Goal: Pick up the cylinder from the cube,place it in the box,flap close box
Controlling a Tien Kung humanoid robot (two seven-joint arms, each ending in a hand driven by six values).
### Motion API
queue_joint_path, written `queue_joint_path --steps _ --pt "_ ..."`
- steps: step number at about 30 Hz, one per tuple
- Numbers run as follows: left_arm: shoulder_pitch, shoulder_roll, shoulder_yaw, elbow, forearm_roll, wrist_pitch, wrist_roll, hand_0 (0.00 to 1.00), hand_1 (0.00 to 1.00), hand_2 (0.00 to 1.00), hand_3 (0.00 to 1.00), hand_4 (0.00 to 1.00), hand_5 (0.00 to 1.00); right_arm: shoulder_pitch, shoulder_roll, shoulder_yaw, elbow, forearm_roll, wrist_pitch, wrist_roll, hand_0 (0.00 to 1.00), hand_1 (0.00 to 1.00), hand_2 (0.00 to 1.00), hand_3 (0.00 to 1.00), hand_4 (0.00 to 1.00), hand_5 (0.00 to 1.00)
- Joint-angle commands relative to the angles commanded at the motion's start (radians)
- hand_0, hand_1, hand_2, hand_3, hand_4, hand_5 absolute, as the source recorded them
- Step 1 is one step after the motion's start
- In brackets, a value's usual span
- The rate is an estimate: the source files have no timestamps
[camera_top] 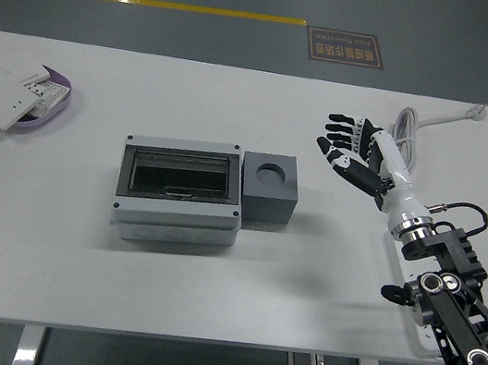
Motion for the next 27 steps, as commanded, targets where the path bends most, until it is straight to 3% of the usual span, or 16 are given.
queue_joint_path --steps 13,27 --pt "0.017 -0.005 0.004 0.0 -0.018 0.002 -0.001 0.606 0.586 0.592 0.584 0.644 0.205 -0.014 -0.012 0.016 0.026 -0.002 -0.003 0.007 0.744 0.682 0.678 0.687 0.768 0.311" --pt "0.004 -0.007 -0.006 0.0 -0.008 0.002 0.0 0.606 0.586 0.592 0.584 0.645 0.205 -0.016 -0.008 0.055 0.031 -0.01 -0.008 0.006 0.743 0.685 0.679 0.685 0.766 0.305"
